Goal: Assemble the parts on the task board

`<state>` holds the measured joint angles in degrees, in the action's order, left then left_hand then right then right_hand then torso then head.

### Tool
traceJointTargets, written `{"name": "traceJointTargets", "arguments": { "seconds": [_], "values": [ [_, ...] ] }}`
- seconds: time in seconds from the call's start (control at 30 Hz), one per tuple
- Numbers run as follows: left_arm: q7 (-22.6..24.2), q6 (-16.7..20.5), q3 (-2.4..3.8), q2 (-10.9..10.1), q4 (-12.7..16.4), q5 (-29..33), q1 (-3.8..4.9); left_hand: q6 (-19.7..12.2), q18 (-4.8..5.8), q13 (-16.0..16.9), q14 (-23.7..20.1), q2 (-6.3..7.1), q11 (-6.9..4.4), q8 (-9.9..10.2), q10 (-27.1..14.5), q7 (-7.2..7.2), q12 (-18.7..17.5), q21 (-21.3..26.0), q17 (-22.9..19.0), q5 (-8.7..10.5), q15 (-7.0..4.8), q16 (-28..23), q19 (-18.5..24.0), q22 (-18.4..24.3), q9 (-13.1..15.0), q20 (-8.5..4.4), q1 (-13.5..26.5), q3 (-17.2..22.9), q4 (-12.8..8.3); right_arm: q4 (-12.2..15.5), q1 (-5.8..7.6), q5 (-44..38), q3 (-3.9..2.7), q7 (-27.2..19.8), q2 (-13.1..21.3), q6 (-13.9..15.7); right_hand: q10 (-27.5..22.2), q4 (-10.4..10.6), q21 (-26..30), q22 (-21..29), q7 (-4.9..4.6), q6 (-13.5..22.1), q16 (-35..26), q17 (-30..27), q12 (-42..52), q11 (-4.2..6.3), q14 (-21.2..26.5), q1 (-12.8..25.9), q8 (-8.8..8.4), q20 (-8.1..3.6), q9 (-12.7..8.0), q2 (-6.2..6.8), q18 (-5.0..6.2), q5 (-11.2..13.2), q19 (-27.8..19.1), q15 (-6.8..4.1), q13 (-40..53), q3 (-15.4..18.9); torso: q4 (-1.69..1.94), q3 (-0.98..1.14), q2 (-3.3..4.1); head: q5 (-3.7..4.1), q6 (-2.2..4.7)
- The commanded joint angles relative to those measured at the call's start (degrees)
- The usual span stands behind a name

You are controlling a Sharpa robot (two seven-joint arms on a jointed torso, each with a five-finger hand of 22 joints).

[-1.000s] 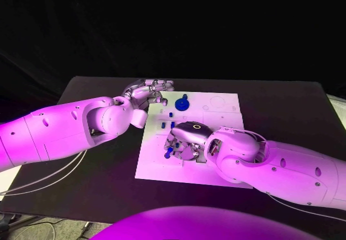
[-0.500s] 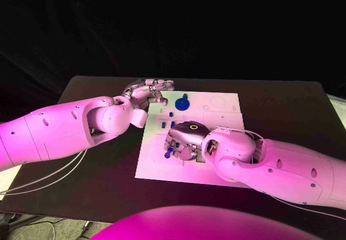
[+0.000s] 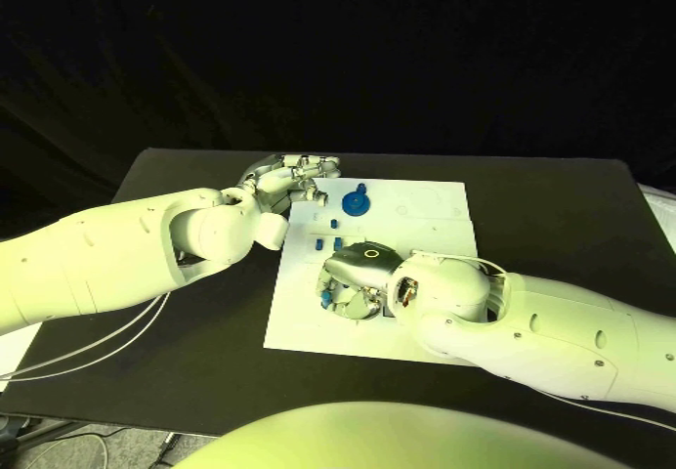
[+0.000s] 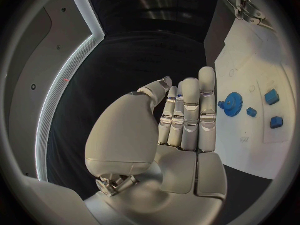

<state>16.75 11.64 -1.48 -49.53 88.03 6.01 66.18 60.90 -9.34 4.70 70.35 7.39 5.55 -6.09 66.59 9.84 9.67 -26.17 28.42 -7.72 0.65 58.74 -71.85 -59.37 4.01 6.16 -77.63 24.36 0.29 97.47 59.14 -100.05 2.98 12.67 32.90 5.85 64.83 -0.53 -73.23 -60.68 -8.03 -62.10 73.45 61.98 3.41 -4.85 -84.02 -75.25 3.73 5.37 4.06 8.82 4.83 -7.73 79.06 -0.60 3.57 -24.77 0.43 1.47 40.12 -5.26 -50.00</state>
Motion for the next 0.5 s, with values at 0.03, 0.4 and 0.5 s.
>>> {"name": "traceJointTargets", "arguments": {
  "seconds": [0.03,0.4,0.5],
  "values": [
    [-0.1,-1.0,0.04,0.1,0.1,0.0,0.01,-0.6,-1.04,0.0,-0.3,-0.48,0.05,-0.3,-0.4,0.08,0.4,0.3,-0.1,-0.08,0.07,-0.2,0.3,0.1,-0.1,0.21,-0.2,-0.4,0.0,0.0,-0.02,-0.4,-0.02,0.3,0.0,0.9,-1.7,0.0,0.7,0.8,-0.04,1.0,-0.4,-0.2,0.2,-0.24,-1.3,0.0,-0.2,0.16,-0.1,0.84,1.14,-0.3,-0.5,0.6,0.0,1.1,-0.03,0.03,-0.01,0.1,0.0],
    [-0.4,-1.2,0.04,0.1,-0.2,0.0,0.01,-0.7,-1.04,0.0,-0.4,-0.45,0.08,-0.2,-0.5,0.12,0.4,0.3,-0.2,-0.03,0.09,-0.2,0.3,0.2,-0.1,0.22,-0.2,-0.5,0.0,3.1,-0.06,1.1,-0.26,-1.2,4.0,13.0,-7.4,0.0,2.3,3.1,-0.18,5.4,-0.8,-1.1,1.6,-1.09,-1.1,-1.0,-0.03,0.86,-0.2,0.03,1.55,-1.6,-1.2,1.28,0.3,7.5,-0.12,0.09,-0.06,0.82,0.33],
    [-0.5,-1.2,0.03,0.0,-0.2,0.0,0.01,-0.7,-1.04,0.0,-0.4,-0.45,0.09,-0.2,-0.5,0.13,0.4,0.3,-0.2,-0.02,0.09,-0.2,0.3,0.2,-0.1,0.22,-0.2,-0.5,0.0,5.3,0.52,3.2,-0.69,-0.9,7.0,14.9,-6.8,0.0,2.7,3.8,-0.36,5.1,-1.5,-2.2,2.2,-0.94,-0.8,-1.3,0.04,0.79,-0.1,-0.45,1.66,-1.7,-1.4,1.16,0.3,8.0,-0.17,-0.01,-0.1,1.16,0.5]
  ]
}}
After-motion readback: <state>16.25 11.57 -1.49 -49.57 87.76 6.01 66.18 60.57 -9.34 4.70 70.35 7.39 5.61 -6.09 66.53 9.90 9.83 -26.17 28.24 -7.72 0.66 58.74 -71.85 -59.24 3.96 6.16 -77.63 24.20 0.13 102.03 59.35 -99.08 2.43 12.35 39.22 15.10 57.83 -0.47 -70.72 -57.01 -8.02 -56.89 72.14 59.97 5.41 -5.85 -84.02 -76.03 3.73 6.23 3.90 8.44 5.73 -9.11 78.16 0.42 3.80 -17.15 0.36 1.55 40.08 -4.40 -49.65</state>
